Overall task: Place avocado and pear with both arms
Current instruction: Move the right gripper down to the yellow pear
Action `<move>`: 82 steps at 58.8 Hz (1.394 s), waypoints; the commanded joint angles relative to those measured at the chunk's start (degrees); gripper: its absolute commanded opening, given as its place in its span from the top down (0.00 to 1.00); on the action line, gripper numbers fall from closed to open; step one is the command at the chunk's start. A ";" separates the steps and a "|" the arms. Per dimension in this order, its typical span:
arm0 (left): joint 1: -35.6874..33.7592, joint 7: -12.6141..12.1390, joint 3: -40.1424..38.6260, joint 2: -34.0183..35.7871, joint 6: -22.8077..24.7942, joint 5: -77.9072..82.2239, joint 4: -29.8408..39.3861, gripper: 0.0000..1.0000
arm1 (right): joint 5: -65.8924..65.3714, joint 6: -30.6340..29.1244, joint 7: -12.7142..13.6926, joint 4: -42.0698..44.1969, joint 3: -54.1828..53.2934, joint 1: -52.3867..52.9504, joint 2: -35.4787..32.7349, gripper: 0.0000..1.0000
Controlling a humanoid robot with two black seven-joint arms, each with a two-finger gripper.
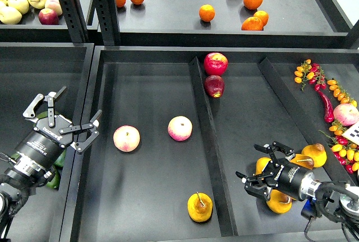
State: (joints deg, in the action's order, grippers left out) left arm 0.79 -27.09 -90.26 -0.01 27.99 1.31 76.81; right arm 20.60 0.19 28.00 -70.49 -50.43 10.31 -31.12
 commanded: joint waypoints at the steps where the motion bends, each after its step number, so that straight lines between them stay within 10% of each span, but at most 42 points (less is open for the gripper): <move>1: 0.00 0.02 -0.45 0.01 0.01 0.09 -0.17 0.01 | -0.04 0.07 0.00 0.44 4.02 3.05 -2.89 0.00; 82: 0.00 -0.15 -0.18 0.01 0.01 0.09 -1.13 0.01 | 0.05 0.25 0.00 -0.35 24.59 9.91 2.38 0.00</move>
State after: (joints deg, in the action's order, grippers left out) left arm 0.79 -27.25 -90.48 0.00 28.01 1.41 75.67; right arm 20.77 0.34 28.00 -71.21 -26.06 20.31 -29.63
